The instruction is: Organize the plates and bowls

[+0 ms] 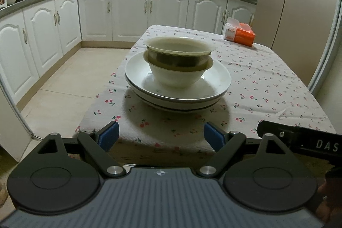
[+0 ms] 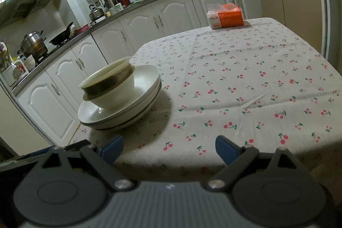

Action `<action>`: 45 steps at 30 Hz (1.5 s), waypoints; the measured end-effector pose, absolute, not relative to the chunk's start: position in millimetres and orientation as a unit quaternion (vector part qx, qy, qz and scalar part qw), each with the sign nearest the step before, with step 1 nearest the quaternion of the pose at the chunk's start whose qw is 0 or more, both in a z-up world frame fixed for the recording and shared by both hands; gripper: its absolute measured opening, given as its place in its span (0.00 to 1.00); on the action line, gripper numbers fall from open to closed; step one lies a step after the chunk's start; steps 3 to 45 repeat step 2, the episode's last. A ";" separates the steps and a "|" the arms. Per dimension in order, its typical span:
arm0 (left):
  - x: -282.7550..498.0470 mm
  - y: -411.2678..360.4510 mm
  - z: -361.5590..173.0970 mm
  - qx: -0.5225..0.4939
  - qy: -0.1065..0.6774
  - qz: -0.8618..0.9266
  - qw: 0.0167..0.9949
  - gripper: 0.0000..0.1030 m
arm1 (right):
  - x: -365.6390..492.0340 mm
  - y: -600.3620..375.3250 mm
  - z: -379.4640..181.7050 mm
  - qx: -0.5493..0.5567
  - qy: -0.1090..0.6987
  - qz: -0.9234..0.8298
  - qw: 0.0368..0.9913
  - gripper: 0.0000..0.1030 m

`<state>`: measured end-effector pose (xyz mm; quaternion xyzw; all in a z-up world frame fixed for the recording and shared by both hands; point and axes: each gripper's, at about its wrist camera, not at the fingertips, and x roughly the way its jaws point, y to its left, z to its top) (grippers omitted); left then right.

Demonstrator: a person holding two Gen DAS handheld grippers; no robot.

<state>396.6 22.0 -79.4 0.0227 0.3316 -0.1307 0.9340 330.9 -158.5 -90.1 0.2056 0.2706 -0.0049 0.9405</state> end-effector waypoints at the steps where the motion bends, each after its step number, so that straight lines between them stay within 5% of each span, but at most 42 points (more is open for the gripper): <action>1: 397.0 20.9 -79.3 0.024 0.332 -0.131 0.934 1.00 | 330.9 -160.3 -90.6 0.208 0.270 -0.006 0.940 0.90; 45: 395.4 19.0 -78.8 0.026 0.332 -0.131 0.934 1.00 | 331.1 -162.4 -90.9 0.210 0.270 -0.008 0.940 0.90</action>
